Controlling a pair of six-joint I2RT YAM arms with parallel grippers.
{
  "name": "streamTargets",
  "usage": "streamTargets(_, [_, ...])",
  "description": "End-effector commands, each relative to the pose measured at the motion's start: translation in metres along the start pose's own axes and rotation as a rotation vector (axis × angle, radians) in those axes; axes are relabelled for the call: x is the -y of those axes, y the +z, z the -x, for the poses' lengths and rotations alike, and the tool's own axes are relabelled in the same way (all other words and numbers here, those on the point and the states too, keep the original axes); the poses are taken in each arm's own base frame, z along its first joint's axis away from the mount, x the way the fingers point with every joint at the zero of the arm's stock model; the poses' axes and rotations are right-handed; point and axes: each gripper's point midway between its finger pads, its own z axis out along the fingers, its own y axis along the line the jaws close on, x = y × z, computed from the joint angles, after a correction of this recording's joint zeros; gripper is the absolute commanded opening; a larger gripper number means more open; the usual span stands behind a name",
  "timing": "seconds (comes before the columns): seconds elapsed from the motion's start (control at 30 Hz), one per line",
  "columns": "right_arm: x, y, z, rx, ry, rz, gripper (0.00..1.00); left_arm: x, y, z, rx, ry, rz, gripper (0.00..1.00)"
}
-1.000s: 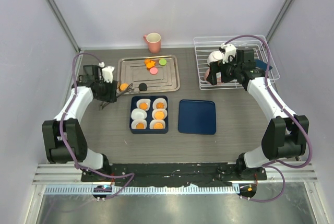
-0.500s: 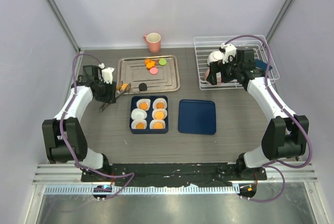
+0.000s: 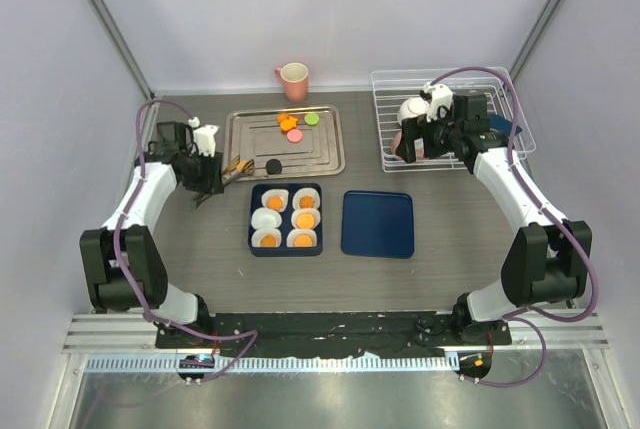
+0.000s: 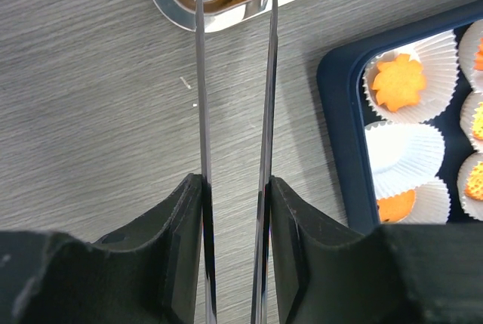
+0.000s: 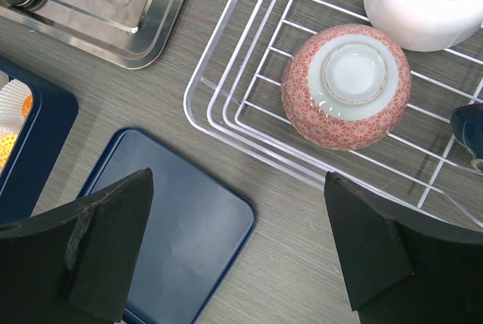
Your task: Pack the cookies
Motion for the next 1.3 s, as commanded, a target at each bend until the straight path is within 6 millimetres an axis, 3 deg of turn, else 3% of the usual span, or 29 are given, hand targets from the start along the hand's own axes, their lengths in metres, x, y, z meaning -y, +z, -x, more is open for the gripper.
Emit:
streamTargets(0.0, [-0.001,-0.001,0.008,0.023,-0.02,0.009,1.0,0.009,-0.026,0.038,0.129,0.015,-0.032,0.3])
streamTargets(0.43, [-0.001,-0.001,0.007,0.024,-0.018,0.012,1.0,0.03,-0.072,0.057,0.233,0.063,-0.068,0.28])
streamTargets(0.63, [-0.001,0.0,0.007,0.02,-0.017,0.014,1.0,0.052,-0.1,0.05,0.241,0.135,-0.144,0.28])
streamTargets(0.97, [-0.002,-0.002,0.008,0.025,-0.016,0.015,1.0,0.092,-0.135,-0.015,0.145,0.285,-0.285,0.28])
streamTargets(1.27, [-0.004,-0.003,0.01,0.03,-0.016,0.02,1.0,0.103,-0.138,-0.062,0.066,0.331,-0.327,0.29])
